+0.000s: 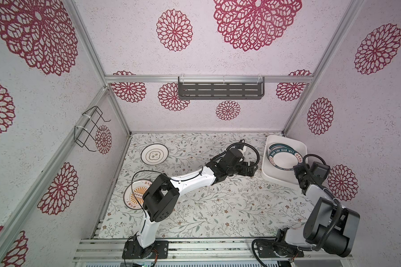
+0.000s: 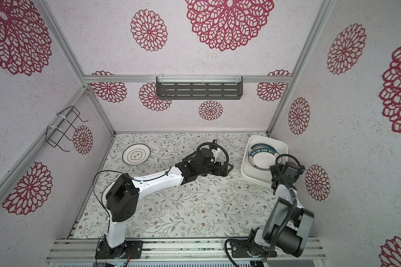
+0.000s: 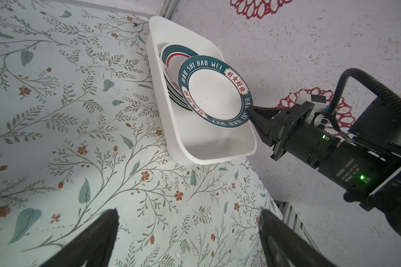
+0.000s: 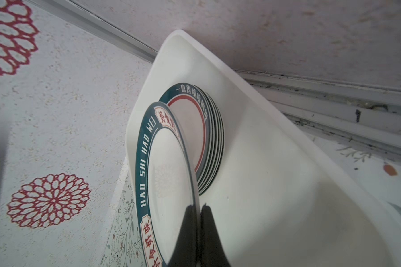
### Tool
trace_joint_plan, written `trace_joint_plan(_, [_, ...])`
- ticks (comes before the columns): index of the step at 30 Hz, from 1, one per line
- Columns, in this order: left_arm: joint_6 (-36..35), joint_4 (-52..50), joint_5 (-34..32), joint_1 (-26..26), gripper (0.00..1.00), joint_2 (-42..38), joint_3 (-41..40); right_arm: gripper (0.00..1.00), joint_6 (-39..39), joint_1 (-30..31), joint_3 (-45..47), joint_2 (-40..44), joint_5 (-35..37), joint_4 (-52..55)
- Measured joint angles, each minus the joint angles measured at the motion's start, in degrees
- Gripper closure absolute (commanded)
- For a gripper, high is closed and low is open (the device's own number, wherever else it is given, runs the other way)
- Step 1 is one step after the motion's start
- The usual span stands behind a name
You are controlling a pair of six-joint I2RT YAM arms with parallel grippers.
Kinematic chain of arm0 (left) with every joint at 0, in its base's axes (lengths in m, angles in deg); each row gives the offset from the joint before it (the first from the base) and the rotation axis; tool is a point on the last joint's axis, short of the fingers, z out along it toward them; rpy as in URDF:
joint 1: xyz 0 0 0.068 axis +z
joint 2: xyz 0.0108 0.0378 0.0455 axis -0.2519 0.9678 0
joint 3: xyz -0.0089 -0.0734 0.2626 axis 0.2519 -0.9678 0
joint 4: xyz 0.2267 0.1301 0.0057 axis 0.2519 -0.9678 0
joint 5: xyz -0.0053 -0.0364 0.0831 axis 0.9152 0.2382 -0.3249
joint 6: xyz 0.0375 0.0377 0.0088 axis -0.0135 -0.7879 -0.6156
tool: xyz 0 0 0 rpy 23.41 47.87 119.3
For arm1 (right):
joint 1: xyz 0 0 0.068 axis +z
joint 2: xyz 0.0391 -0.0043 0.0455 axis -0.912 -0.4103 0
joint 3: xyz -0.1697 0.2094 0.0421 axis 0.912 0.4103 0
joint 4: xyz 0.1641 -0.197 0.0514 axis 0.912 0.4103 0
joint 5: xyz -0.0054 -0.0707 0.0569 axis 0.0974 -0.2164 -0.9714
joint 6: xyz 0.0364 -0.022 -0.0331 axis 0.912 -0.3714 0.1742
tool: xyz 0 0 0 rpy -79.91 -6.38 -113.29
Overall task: Place the plates into the plastic bin on the countertop
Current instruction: Place the plate in the plastic bin.
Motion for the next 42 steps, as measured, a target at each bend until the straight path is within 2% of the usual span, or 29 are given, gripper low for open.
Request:
trace_joint_plan(15, [0.26,-0.15,0.42,0.42,0.03,1.03,0.66,1.0,2.12,-0.39,-12.04,-18.91,-0.04,-6.21])
trace_joint_plan(23, [0.87,-0.2,0.37,0.9,0.03,1.29,0.66,1.0,2.54,-0.37,-14.25,-21.22,-1.49,-4.85])
trace_joint_plan(25, [1.09,-0.17,0.35,1.03,0.03,1.33,0.66,0.95,1.88,-0.33,-15.39,-21.38,-1.84,-3.8])
trace_joint_plan(29, [1.36,-0.17,-0.07,1.07,0.03,1.33,0.63,0.77,0.44,-0.07,-16.39,-21.38,-3.15,-2.1])
trace_joint_plan(31, [1.44,-0.2,-0.37,1.07,0.03,1.33,0.61,0.62,-0.46,-0.02,-16.57,-21.38,-3.56,-0.68])
trace_joint_plan(36, [1.66,-0.09,-1.75,1.07,0.03,0.72,-1.73,0.34,-3.54,0.07,-18.58,-21.33,-4.66,4.28])
trace_joint_plan(42, [2.12,-1.36,-4.87,1.09,0.03,-4.55,-7.98,0.16,-5.9,0.85,-18.91,-17.66,-4.15,8.52])
